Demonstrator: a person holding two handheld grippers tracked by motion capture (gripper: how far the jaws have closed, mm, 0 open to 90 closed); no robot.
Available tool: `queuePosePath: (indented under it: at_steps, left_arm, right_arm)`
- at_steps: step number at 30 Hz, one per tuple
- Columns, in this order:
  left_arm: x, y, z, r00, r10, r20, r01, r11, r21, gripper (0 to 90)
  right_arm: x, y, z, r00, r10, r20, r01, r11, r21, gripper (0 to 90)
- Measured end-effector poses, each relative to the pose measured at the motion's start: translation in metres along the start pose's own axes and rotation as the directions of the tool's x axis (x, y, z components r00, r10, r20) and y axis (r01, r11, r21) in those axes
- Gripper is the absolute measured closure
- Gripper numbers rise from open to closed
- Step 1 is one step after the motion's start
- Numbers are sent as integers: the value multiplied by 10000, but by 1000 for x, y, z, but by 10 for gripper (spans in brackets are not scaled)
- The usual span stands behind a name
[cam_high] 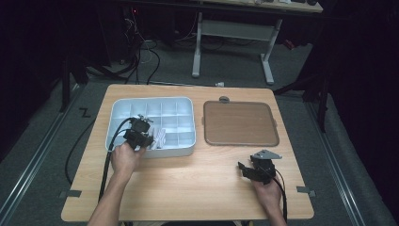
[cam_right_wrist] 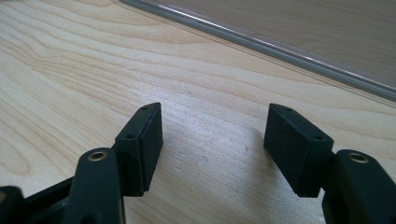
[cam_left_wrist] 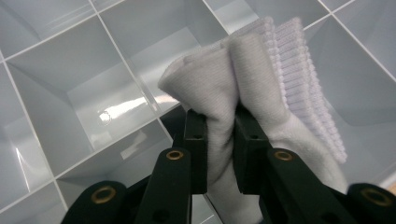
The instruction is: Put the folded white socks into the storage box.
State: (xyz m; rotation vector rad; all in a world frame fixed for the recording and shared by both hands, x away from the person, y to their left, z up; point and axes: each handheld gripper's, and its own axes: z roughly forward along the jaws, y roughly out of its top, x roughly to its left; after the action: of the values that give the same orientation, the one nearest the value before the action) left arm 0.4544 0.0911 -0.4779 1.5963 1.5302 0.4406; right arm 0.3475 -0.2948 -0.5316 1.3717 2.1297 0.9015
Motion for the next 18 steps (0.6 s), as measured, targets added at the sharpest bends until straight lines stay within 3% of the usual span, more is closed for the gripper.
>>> queuePosePath:
  at_steps: [18]
  left_arm:
    - [5,-5,8,9994,-340,98,331,9957,865,798]
  right_arm:
    - [0,0,0,10000,-1,-1,1,10000,1,378]
